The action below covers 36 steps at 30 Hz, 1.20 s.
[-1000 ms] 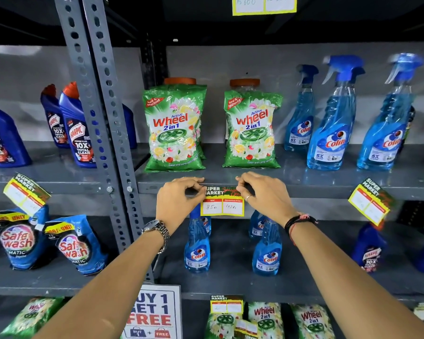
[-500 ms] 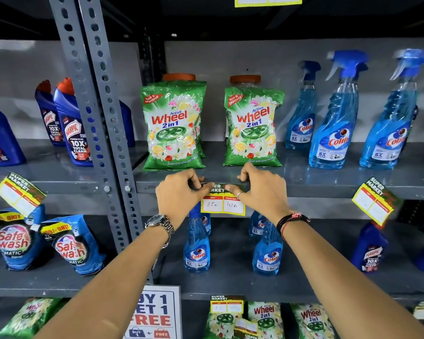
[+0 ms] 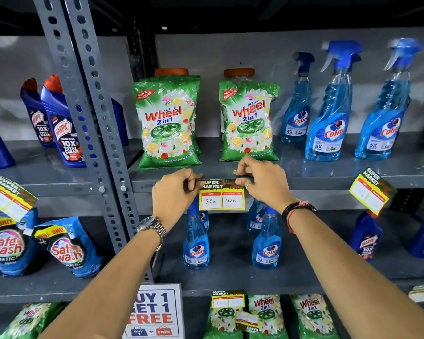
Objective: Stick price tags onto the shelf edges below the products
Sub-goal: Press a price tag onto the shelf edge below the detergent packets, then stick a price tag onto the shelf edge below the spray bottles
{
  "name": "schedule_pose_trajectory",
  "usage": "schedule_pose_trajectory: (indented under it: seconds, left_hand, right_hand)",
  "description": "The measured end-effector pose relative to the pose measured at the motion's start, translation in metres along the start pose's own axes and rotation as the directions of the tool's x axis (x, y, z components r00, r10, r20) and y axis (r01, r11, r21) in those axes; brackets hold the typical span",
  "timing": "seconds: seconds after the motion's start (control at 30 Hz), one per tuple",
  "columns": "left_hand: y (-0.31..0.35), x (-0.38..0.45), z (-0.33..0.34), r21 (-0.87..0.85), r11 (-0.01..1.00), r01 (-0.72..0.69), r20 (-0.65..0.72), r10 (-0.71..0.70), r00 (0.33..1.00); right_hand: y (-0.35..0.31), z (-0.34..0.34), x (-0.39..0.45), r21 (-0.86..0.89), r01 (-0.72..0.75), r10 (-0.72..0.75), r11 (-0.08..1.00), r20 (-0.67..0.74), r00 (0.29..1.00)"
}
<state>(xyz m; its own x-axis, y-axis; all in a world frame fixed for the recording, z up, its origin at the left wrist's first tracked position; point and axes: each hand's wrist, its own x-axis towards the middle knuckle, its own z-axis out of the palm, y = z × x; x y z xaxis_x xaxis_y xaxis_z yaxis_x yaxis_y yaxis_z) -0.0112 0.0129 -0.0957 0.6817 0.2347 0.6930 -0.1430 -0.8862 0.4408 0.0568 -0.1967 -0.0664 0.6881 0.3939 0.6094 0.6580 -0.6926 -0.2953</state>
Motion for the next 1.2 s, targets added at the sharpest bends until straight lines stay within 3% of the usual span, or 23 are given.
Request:
schedule_pose_trajectory:
  seconds: [0.23,0.47,0.6,0.73,0.9,1.03,1.2]
  left_hand:
    - [0.011,-0.006,0.0,-0.043,0.999,-0.024,-0.01,0.024,1.0]
    - [0.084,0.006,0.046,0.005,0.969,-0.247,0.032,0.247,0.968]
    - [0.154,0.008,0.087,-0.034,0.95,-0.309,0.107,0.311,0.945]
    - [0.208,0.009,0.139,-0.126,0.945,-0.301,0.205,0.321,0.924]
    - [0.269,0.012,0.191,-0.092,0.945,-0.315,0.282,0.328,0.902]
    - [0.296,0.014,0.201,-0.039,0.972,-0.233,0.292,0.234,0.927]
    - [0.301,0.011,0.198,-0.097,0.991,-0.093,0.283,0.117,0.952]
  right_hand:
    - [0.024,-0.015,-0.018,0.072,-0.005,-0.001,0.997,0.08,0.997]
    - [0.13,-0.108,-0.065,-0.058,-0.185,0.167,0.981,-0.235,0.958]
    - [0.206,-0.166,-0.09,-0.104,-0.296,0.259,0.949,-0.276,0.926]
    - [0.264,-0.195,-0.103,-0.041,-0.222,0.212,0.974,-0.17,0.962]
    - [0.303,-0.185,-0.113,0.044,-0.104,0.096,0.994,0.152,0.984]
    - [0.317,-0.163,-0.114,-0.077,0.031,-0.024,0.997,0.096,0.995]
    - [0.31,-0.147,-0.115,-0.068,0.008,-0.014,0.998,-0.085,0.996]
